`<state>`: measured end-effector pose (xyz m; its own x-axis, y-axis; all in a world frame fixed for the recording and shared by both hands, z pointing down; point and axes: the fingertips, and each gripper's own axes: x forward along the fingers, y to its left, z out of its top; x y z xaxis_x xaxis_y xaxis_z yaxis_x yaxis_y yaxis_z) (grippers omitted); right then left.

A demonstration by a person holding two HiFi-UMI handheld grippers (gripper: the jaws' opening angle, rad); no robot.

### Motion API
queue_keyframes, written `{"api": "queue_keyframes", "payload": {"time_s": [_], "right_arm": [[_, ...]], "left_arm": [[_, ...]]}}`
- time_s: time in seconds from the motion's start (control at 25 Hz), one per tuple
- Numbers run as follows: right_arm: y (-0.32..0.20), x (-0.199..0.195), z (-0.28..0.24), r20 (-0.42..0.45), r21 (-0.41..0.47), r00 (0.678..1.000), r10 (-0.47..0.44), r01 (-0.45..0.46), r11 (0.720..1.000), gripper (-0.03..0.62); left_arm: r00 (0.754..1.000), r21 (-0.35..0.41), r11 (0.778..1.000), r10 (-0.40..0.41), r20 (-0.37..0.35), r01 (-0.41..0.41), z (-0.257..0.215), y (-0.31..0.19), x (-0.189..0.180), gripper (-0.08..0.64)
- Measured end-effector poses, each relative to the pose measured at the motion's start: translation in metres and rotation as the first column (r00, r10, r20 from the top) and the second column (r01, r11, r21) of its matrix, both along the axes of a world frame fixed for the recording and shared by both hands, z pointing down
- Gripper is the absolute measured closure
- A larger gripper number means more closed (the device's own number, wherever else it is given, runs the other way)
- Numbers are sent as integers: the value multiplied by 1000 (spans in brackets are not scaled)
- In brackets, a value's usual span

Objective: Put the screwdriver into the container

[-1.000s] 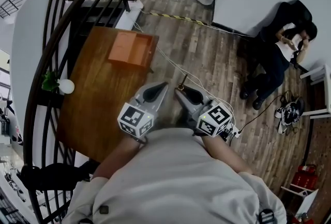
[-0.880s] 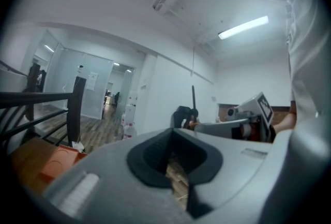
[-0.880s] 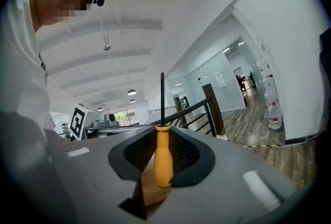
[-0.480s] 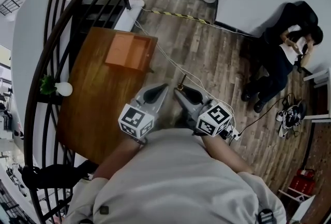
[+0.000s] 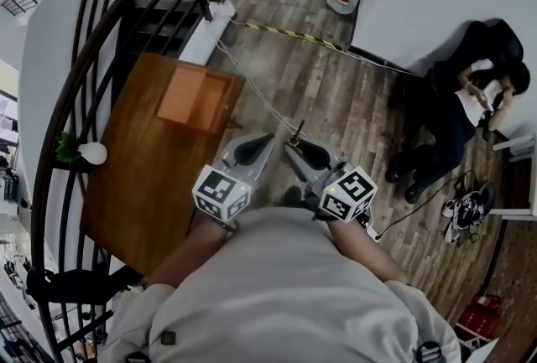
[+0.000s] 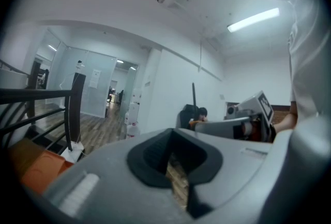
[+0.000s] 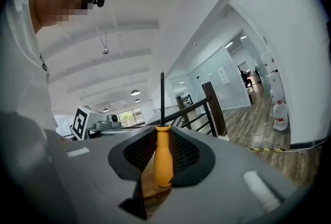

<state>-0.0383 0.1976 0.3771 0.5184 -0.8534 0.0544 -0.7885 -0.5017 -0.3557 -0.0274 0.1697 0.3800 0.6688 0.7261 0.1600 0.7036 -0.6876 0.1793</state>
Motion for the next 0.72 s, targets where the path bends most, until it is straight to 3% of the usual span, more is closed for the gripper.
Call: {"api": "queue_keyframes", "payload": {"time_s": [0.28, 0.72], "right_arm": [[55, 43, -20, -24, -24, 998, -65, 65, 998, 509], [72, 70, -13, -17, -5, 995, -97, 97, 995, 509]], "left_arm": [[998, -20, 999, -51, -39, 50, -22, 53, 51, 557], [1000, -5, 1000, -25, -10, 25, -6, 85, 77, 557]]}}
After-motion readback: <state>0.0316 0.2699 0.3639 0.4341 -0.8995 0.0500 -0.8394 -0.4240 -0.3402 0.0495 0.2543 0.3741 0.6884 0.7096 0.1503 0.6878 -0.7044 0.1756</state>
